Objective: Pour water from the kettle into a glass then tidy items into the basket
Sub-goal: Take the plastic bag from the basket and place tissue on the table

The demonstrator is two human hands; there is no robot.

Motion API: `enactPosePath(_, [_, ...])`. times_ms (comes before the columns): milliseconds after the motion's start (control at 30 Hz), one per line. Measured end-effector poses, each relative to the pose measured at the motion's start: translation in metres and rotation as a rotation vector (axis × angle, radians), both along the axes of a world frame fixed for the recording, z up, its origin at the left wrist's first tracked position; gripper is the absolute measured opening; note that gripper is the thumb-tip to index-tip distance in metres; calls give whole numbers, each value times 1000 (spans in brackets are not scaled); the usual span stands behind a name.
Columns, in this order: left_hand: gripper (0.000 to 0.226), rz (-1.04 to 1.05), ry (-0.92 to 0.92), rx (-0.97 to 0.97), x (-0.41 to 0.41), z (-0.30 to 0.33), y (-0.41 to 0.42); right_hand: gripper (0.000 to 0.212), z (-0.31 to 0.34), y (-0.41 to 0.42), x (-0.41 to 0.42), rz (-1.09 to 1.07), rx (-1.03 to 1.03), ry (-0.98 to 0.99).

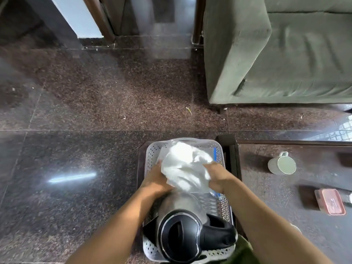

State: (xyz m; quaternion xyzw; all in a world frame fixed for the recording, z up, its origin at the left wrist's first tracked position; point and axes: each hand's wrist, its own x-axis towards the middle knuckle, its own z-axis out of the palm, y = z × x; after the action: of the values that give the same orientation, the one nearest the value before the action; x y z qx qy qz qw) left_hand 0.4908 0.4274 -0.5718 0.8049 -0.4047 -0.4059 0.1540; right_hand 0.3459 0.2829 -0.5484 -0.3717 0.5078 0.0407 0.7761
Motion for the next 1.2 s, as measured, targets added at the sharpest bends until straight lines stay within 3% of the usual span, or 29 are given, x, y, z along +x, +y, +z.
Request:
enactPosePath(67, [72,-310,-408,73,1,-24,1,42,-27,5,11,123,-136,176])
enactPosePath(100, [77,-471,-602,79,0,-31,-1,45,-34,5,15,144,-204,241])
enactPosePath(133, [79,-576,-678,177,1,-35,-2,39,-42,3,17,128,-259,296])
enactPosePath(200, [84,-589,-672,343,-3,-43,-3,23,-46,-2,17,69,-316,354])
enactPosePath(367, [98,-483,-695,303,-2,-44,-1,17,-48,4,9,59,-494,358])
enactPosePath(467, [95,-377,-504,195,-3,-26,-1,26,-50,5,7,20,-448,347])
enactPosePath(567, [31,108,-128,-54,-5,3,16,39,-49,3,-3,-72,-230,250])
enactPosePath(700, [37,334,354,47,-15,4,50,15,-41,22,-25,-64,30,173])
enactPosePath(800, [57,456,682,137,-16,-9,57,37,-47,33,-30,-135,84,206])
enactPosePath(1000, [77,233,797,244,-13,-1,43,26,-43,37,-23,-164,20,160])
enactPosePath(1100, [68,49,658,284,-15,-2,39,24,-41,33,-17,-137,20,137])
enactPosePath(1200, [44,81,459,253,-13,-13,33,19,-33,29,-10,-46,-67,179])
